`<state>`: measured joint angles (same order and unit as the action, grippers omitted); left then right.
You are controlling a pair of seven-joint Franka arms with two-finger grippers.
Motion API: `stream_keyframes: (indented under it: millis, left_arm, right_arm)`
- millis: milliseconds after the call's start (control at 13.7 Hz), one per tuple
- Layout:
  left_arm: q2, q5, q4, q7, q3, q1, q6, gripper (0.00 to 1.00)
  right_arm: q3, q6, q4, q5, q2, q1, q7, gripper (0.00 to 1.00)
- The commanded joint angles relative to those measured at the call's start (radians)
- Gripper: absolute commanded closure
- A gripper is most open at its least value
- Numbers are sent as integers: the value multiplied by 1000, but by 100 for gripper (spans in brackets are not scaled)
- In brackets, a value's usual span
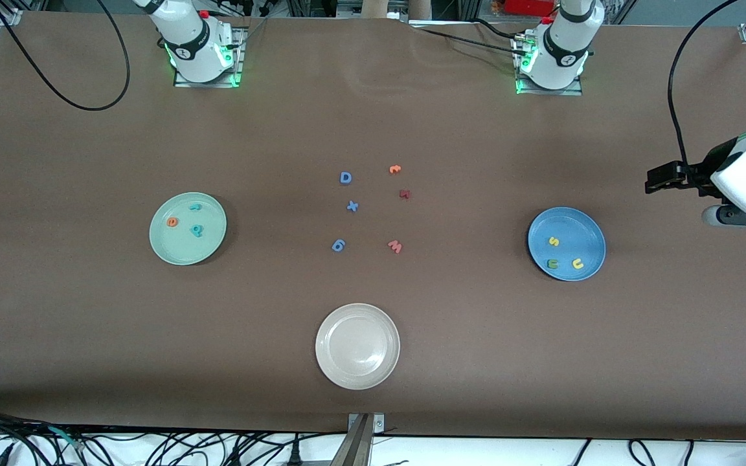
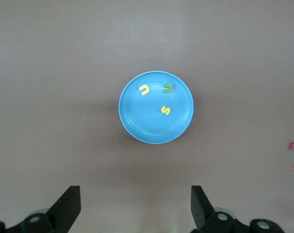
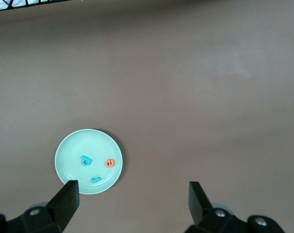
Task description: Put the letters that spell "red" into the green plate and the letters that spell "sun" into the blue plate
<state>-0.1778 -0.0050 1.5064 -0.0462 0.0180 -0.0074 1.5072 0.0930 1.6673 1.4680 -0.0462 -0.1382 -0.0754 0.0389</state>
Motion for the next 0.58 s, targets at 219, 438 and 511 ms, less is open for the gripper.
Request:
stream_keyframes:
  millis: [219, 438, 511]
  left_arm:
    - [-8, -20, -20, -8, 4, -3, -13, 0]
    - [-8, -21, -20, -8, 4, -3, -13, 0]
    - [-8, -21, -20, -8, 4, -5, -13, 0]
  right_arm:
    - [-56, -1, 32, -3, 26, -1, 15, 0]
    - [-61, -6, 32, 38, 26, -1, 13, 0]
    - [-65, -3, 31, 37, 25, 9, 13, 0]
